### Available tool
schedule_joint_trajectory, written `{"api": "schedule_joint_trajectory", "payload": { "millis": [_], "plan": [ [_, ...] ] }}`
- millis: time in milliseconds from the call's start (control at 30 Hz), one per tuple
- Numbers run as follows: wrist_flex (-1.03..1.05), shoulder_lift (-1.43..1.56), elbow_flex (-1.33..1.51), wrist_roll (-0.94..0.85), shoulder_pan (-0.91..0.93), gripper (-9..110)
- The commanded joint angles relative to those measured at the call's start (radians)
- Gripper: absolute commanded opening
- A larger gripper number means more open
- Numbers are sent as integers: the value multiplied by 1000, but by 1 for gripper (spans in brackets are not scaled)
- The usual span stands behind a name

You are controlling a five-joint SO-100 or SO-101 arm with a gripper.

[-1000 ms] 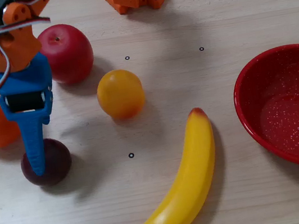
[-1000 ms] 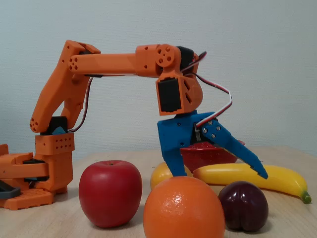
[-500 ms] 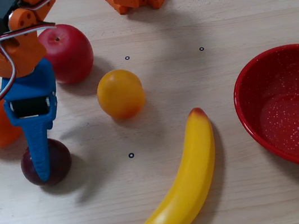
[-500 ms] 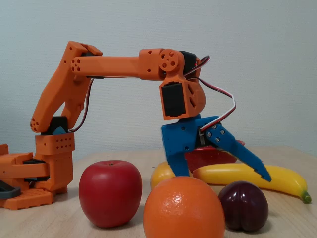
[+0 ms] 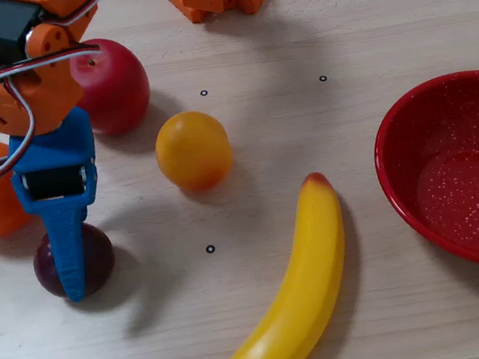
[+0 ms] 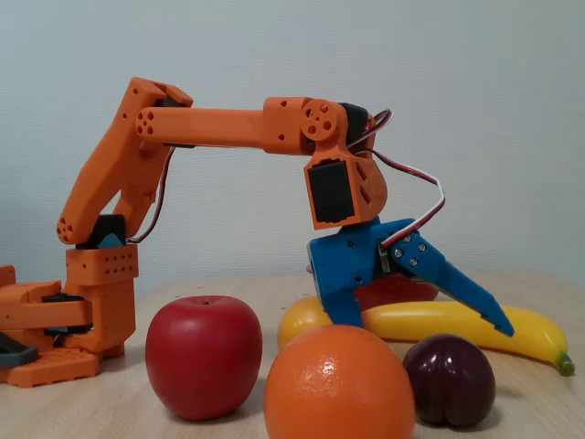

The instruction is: Put plum in the red bowl.

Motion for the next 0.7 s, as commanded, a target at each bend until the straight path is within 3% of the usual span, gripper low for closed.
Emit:
{"api": "schedule_joint_trajectory", "payload": {
  "millis": [0,667],
  "plan": [
    [-32,46,-75,-28,-29,48],
    [-87,34,-64,-35,-26,48]
  ]
}}
